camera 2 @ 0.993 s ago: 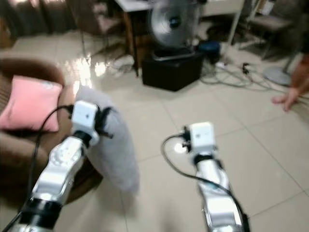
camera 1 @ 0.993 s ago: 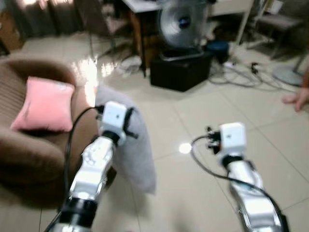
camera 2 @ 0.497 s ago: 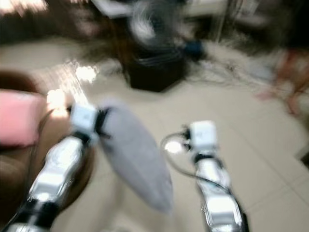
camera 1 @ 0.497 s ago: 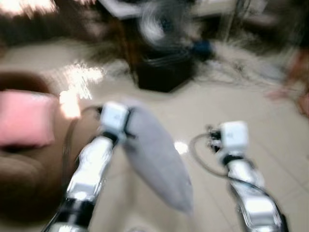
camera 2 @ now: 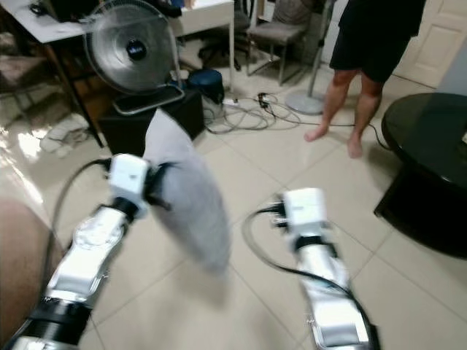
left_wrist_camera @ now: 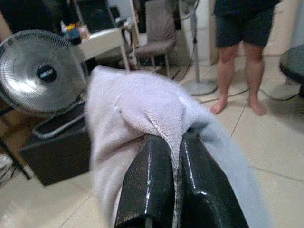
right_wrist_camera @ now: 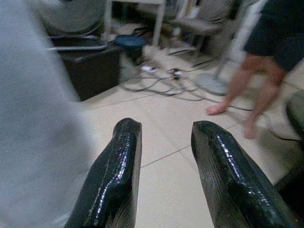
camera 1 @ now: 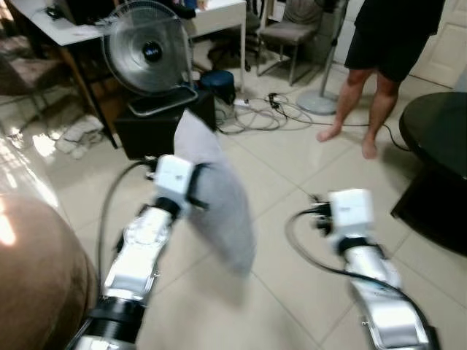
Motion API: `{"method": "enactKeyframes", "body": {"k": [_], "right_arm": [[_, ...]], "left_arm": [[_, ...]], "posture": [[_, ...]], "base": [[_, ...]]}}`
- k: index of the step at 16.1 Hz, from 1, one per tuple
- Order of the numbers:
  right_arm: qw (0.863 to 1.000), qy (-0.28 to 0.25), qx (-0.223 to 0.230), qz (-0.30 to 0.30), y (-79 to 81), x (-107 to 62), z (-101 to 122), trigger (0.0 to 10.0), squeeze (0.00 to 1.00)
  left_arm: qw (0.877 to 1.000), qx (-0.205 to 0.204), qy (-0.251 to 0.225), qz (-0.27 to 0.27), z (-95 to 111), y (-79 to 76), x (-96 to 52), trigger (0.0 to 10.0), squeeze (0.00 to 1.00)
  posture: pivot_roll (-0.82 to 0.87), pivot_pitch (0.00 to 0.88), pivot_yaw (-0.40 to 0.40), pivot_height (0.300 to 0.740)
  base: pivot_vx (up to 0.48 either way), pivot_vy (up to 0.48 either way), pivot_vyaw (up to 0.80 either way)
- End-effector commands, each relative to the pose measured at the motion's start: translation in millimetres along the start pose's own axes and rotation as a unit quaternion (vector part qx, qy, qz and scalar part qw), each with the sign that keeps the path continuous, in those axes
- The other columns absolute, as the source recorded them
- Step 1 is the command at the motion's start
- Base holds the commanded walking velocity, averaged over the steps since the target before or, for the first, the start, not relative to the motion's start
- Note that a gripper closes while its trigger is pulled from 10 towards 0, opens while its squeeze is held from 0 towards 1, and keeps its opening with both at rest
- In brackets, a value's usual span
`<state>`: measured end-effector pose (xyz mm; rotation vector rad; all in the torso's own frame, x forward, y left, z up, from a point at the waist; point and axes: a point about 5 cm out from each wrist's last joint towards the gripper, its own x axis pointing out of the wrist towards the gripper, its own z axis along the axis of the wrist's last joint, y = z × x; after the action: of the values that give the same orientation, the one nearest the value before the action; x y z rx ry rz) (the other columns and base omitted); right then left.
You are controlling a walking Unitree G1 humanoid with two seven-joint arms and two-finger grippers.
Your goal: Move the pillow to the sofa from floor
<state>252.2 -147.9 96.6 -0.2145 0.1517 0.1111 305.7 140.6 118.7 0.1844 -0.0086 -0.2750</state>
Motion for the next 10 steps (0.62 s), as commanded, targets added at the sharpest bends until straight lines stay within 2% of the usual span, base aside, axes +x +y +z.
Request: {"method": "enactKeyframes", "body": {"k": [1,10], "right_arm": [[1.000,-0.004,-0.008,-0.006,-5.2,0.3,2.6,10.0,0.00],[1.000,-0.008,-0.008,-0.007,-4.8,1.6,3.9,10.0,0.00]], "left_arm": [[1.000,0.008,-0.026,0.006,11.6,0.6,2.6,10.0,0.00],[0.999,0.017,-0.028,0.002,12.9,0.2,4.8,10.0,0.00]], "posture": [[-0.10,0.000,0.053,0.740],[-0.11,0.000,0.064,0.740]], "base": [[0.386,0.000,0.80],[0.387,0.000,0.80]]}}
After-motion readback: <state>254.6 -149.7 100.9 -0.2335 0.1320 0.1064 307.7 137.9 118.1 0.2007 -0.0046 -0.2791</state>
